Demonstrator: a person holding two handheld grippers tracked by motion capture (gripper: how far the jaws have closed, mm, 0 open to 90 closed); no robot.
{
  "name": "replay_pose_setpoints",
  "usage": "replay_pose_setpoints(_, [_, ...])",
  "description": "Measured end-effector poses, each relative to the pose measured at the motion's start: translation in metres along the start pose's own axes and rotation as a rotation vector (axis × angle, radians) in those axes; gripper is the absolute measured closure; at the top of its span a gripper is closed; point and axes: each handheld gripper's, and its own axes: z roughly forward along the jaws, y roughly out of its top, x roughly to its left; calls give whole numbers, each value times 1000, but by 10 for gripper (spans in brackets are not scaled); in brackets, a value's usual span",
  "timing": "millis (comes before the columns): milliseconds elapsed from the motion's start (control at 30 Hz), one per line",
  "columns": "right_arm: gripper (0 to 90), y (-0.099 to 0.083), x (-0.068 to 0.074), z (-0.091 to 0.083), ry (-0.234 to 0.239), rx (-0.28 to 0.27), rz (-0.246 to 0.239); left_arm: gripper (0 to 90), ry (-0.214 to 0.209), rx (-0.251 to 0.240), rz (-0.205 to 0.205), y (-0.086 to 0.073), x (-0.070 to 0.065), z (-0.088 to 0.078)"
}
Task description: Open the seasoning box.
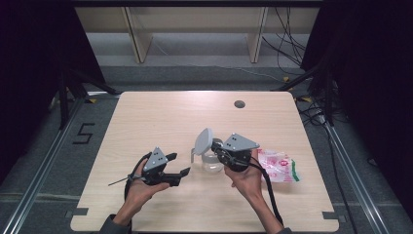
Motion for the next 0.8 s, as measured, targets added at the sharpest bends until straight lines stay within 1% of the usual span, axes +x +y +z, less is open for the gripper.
replay_pose_setpoints(33, [900, 1, 1, 1, 7, -1, -14, 237, 4, 4, 1, -1, 0, -1])
replay_pose_setpoints(67, [900, 2, 2, 2, 7, 0, -11, 237, 0, -3, -6, -2, -1, -1])
replay_pose_setpoints(100, [900, 3, 3, 3, 18, 4, -16, 235, -8, -5, 14, -2, 1, -2])
replay_pose_setpoints(133, [900, 4, 5, 5, 19, -2, -20, 230, -1, -9, -19, -3, -1, -2])
replay_pose_setpoints(167, [900, 5, 6, 7, 23, -8, -24, 221, 3, 2, -9, -3, 0, -3])
replay_pose_setpoints(200, [900, 6, 7, 8, 28, -8, -22, 217, 3, 7, -11, -4, 0, -4])
replay_pose_setpoints(233, [900, 7, 8, 9, 36, -4, -23, 216, 3, 5, -16, -5, 0, -4])
replay_pose_setpoints(267, [900, 8, 10, 11, 27, -15, -13, 212, -7, 5, -29, -7, -1, -3])
replay_pose_setpoints(300, [900, 8, 11, 12, 33, -14, -19, 202, -4, 21, -26, -8, -1, -4])
replay_pose_setpoints(333, [899, 8, 11, 12, 40, -12, -21, 200, -9, 18, -16, -9, 0, -3])
replay_pose_setpoints(367, [896, 8, 12, 13, 39, -13, -18, 200, -11, 22, -34, -10, -2, -3])
replay_pose_setpoints(400, [894, 8, 11, 12, 46, -4, -29, 200, -16, 15, -35, -11, -2, -3])
replay_pose_setpoints(433, [891, 8, 10, 10, 45, -4, -30, 200, -6, 34, 4, -12, 0, -4])
replay_pose_setpoints(467, [889, 7, 9, 8, 35, -11, -22, 201, -7, 26, -29, -13, -2, -3])
replay_pose_setpoints(500, [885, 6, 8, 5, 34, -11, -14, 200, -9, 26, -38, -14, -3, -3])
replay_pose_setpoints(533, [880, 5, 5, 2, 32, -11, -17, 197, -10, 29, -42, -15, -4, -3])
replay_pose_setpoints(567, [875, 3, 4, -2, 24, -16, -7, 193, -9, 32, -39, -16, -4, -3])
replay_pose_setpoints(600, [871, 0, 3, -8, 37, -4, 8, 187, -14, 33, -42, -17, -5, -3])
replay_pose_setpoints(633, [870, -4, 2, -14, 32, 1, 21, 184, -14, 23, -50, -18, -7, -2])
replay_pose_setpoints(667, [869, -8, 0, -20, 15, -1, 15, 177, -7, 37, -40, -19, -7, -3])
replay_pose_setpoints(733, [869, -18, -4, -34, 8, 14, 28, 162, -1, 48, -32, -20, -8, -3])
replay_pose_setpoints(767, [873, -22, -8, -40, -5, 4, 17, 163, -1, 46, -35, -21, -8, -3])
replay_pose_setpoints(800, [878, -27, -11, -47, -20, 5, 10, 162, -6, 42, -43, -21, -9, -3])
